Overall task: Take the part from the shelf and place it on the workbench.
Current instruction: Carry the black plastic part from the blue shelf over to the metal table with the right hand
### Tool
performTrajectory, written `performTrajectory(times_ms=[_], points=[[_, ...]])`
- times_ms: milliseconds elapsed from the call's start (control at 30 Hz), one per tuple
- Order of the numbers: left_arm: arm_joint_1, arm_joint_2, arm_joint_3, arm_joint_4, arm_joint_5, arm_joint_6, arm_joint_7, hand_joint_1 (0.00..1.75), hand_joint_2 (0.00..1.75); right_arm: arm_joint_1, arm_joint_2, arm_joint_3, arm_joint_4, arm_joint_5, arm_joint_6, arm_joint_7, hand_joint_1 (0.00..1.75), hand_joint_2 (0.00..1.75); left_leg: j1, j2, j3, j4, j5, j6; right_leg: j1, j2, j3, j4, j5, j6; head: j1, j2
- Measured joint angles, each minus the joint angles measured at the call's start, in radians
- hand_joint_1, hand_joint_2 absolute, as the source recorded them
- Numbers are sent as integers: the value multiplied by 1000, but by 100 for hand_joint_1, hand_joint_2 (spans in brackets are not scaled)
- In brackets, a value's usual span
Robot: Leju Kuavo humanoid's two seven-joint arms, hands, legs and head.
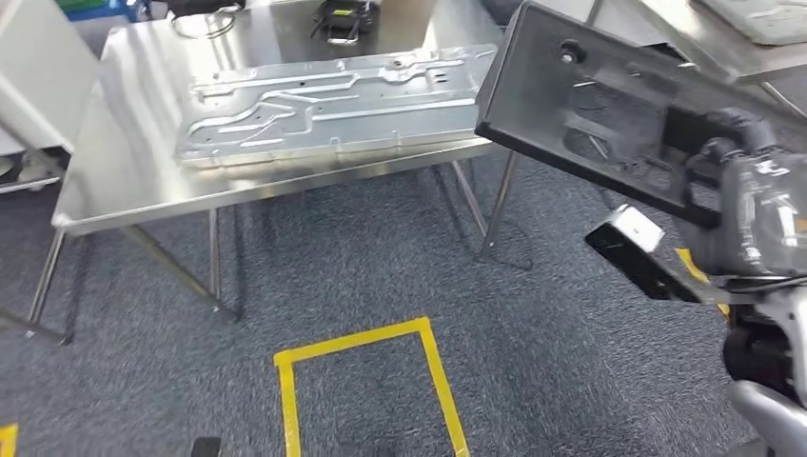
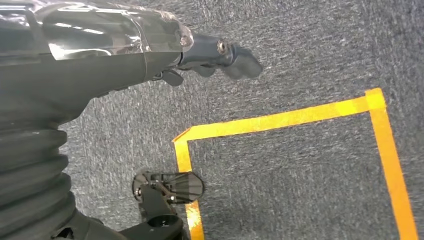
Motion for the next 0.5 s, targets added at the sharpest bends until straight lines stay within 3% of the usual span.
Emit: performTrajectory(times_ms=[67,133,200,233,267,300,333,400,433,500], points=[[0,-2,0,0,1,1,0,0,175,-2,-1,1,0,1,-1,0,175,175,5,6,2,8,-13,-7,7,2,0,11,-12,-22,-15,0],[-1,-4,0,-1,2,1,0,0,175,-6,-4,2,-2,4,-1,0,175,175,8,4,-33,80,-51,-6,15,3,8,13,-19,-36,-27,0],[-1,-6,0,-1,2,1,0,0,175,-8,-6,5,-3,5,-2,0,175,175,3,-3,-122,231,-105,4,24,3,16,12,-26,-45,-35,0],[0,-7,0,-1,2,1,0,0,175,-8,-5,8,-3,6,-1,0,175,175,-1,-6,-170,298,-120,10,28,3,18,12,-29,-50,-37,0],[2,-7,0,-1,3,1,0,0,175,-8,-5,11,-3,6,-1,0,175,175,-6,-7,-207,338,-116,17,32,4,21,12,-32,-54,-37,0],[3,-7,0,-1,3,2,0,0,175,-8,-4,14,-3,6,-1,0,175,175,-12,-8,-225,336,-90,24,35,6,26,12,-37,-57,-37,0],[4,-7,0,-1,4,2,0,0,175,-8,-4,16,-3,7,-1,0,175,175,-17,-9,-222,297,-45,32,37,8,33,12,-41,-58,-38,0],[5,-7,0,-1,4,2,0,0,175,-8,-4,19,-3,7,-1,0,175,175,-27,-13,-183,167,49,46,38,12,47,11,-52,-55,-40,0],[4,-6,0,-1,4,2,0,0,175,-8,-4,20,-3,7,-1,0,175,175,-30,-15,-163,115,73,49,39,14,51,11,-57,-51,-41,0],[3,-6,0,-1,4,3,0,0,175,-9,-4,22,-3,7,-1,0,175,175,-33,-18,-147,75,78,51,38,18,54,6,-61,-41,-45,0]])
